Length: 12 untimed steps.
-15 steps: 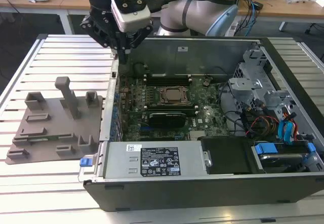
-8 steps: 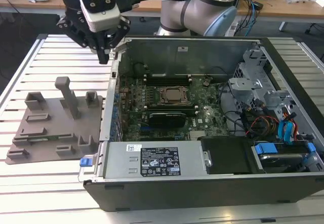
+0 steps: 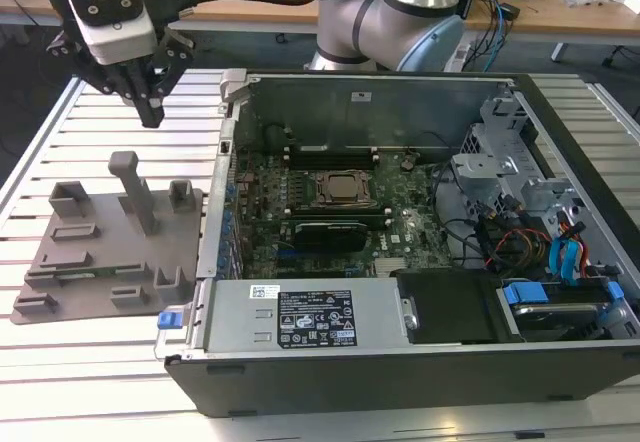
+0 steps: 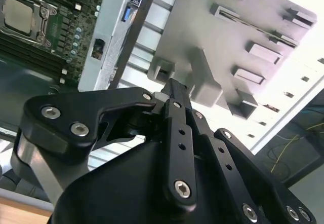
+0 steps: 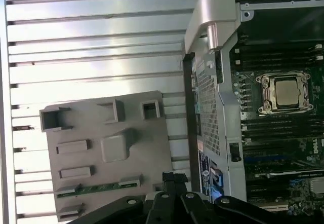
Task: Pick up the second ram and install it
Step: 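Reach for the second ram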
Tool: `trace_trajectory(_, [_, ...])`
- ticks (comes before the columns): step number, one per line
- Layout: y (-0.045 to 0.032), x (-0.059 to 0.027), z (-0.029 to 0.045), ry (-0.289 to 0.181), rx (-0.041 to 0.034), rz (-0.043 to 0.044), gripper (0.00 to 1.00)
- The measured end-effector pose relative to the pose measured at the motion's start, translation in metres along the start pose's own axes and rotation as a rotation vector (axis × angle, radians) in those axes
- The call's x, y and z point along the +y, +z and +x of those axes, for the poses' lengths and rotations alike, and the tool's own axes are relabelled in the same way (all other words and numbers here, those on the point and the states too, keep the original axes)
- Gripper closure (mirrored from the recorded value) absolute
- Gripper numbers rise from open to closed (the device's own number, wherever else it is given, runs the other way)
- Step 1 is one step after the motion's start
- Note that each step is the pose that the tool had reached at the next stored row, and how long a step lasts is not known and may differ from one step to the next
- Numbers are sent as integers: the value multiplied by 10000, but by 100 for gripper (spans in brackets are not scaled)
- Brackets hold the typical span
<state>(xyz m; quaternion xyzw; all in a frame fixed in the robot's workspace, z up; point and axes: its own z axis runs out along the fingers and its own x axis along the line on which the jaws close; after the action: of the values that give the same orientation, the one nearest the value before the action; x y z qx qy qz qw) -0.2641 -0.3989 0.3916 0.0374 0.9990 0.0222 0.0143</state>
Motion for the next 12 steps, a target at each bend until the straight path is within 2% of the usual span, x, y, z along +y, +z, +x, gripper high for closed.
trace_trajectory(4, [5, -13, 166, 0, 1, 0, 90])
trace_trajectory(6, [8, -17, 223, 0, 0, -1, 90])
trace_trajectory(8, [14, -28, 353, 1, 1, 0, 90])
trace_trajectory(9, [18, -34, 395, 1, 1, 0, 90])
trace_trajectory(12, [25, -61, 459, 1, 0, 0, 90])
